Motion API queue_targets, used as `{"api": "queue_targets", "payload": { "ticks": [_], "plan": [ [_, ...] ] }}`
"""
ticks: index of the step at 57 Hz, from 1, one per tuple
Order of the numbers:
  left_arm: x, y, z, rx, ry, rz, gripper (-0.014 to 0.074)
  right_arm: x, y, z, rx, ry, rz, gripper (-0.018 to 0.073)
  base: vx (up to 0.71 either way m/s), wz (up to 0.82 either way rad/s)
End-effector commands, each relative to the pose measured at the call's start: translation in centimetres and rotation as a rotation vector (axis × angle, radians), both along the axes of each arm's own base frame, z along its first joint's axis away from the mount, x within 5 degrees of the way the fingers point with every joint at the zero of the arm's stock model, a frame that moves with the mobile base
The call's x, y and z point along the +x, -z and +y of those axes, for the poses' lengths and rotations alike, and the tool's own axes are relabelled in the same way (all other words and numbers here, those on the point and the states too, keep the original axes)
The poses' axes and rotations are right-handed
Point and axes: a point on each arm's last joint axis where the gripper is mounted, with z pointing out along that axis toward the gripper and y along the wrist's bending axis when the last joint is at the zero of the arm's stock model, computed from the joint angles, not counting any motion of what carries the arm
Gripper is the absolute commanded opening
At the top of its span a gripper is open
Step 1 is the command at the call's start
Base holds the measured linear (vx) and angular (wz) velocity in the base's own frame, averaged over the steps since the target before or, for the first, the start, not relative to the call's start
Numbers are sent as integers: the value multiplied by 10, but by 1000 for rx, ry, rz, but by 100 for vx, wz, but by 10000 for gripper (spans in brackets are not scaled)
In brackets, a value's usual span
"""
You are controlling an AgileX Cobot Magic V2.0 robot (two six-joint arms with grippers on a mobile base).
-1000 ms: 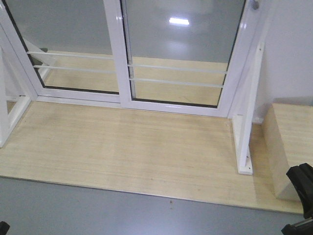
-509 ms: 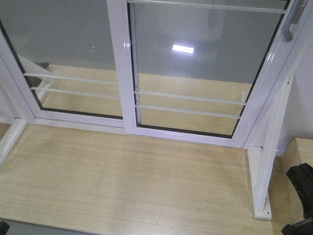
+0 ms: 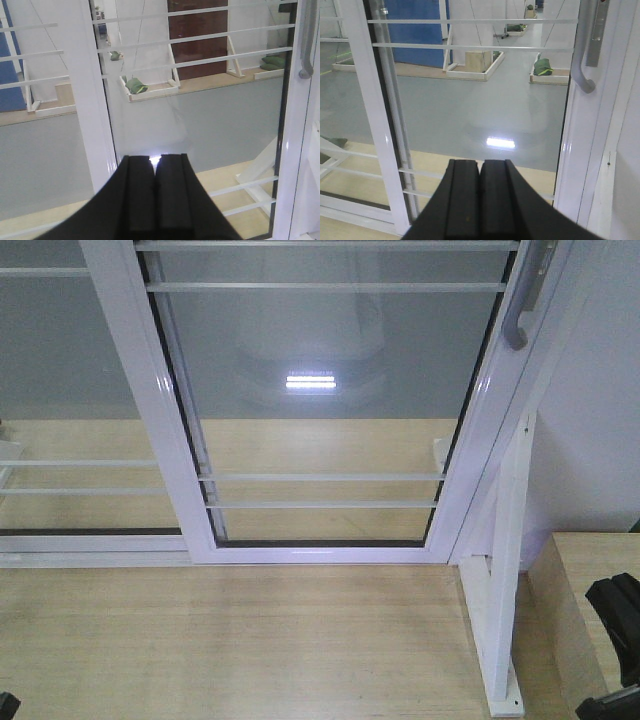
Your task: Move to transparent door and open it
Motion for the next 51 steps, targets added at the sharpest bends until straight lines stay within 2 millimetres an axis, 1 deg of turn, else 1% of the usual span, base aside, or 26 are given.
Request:
{"api": "queue_targets", "payload": {
  "ticks": [1, 29, 51],
  "plan": [
    [0, -4, 1, -29, -5, -80, -6, 0, -7, -1, 18, 9, -91, 1, 21, -12],
    [0, -4, 1, -29, -5, -80, -6, 0, -7, -1, 18, 9, -91, 1, 17, 1],
    [0, -4, 1, -29, -5, -80, -6, 0, -7, -1, 18, 9, -91, 1, 7, 0]
  ]
}}
